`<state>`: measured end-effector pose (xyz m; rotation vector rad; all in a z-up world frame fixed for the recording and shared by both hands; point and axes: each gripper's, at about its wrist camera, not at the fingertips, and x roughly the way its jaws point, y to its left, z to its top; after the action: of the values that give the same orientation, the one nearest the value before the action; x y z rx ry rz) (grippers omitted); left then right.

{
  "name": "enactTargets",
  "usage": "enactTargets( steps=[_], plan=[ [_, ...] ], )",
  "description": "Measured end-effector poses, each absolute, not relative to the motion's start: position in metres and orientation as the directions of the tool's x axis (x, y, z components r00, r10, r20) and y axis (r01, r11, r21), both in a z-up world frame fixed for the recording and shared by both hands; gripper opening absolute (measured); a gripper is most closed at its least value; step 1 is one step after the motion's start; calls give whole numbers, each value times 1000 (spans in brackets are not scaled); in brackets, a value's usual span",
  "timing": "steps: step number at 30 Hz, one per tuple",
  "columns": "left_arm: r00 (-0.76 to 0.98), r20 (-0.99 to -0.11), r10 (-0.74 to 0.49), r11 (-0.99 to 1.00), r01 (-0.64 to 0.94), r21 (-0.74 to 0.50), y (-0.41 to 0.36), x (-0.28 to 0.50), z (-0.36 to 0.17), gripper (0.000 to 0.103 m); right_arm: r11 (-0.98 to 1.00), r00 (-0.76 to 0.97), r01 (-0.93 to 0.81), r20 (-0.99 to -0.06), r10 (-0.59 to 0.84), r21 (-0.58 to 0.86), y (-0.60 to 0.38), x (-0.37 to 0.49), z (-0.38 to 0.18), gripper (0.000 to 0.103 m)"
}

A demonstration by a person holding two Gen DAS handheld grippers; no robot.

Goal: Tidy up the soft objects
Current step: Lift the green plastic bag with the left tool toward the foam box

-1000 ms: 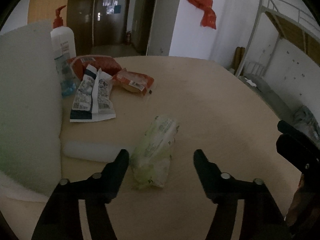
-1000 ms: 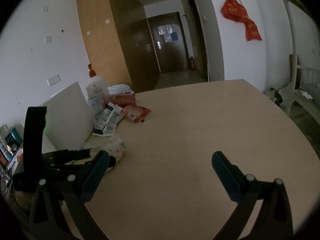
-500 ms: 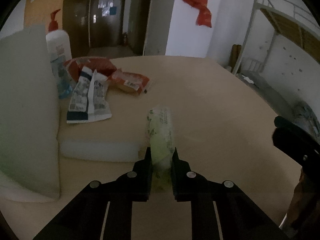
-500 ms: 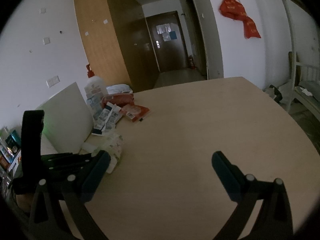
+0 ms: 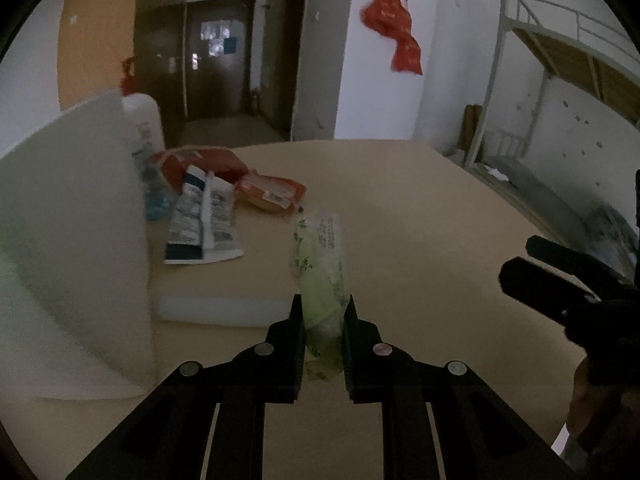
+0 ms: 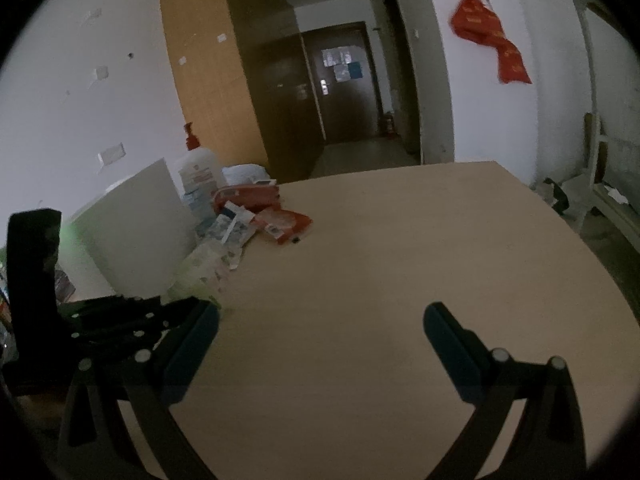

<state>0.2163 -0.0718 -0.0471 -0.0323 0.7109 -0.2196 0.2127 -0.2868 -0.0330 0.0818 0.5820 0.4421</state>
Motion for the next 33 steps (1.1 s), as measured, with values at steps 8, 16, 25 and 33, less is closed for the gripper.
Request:
enactTargets(
  steps=[8,16,25,33],
  plan=[
    [769,-616,-171,985,148,-88,-54,197,-35,17,871,712,-459,-513,478,175,-258,214,-27,103],
    [796,-594,-117,993,79,-89,-28,174,-28,17,835,675,-527,-520,523,157,-229,220,-22,103],
    [804,-591,-62,995,3,-100,-2,151,-27,17,782,610,-613,-564,557,111,-185,224,-29,103],
    [811,-584,-36,992,-41,-119,13,130,-27,17,741,543,-667,-628,558,81,-153,233,-45,103]
  ],
)
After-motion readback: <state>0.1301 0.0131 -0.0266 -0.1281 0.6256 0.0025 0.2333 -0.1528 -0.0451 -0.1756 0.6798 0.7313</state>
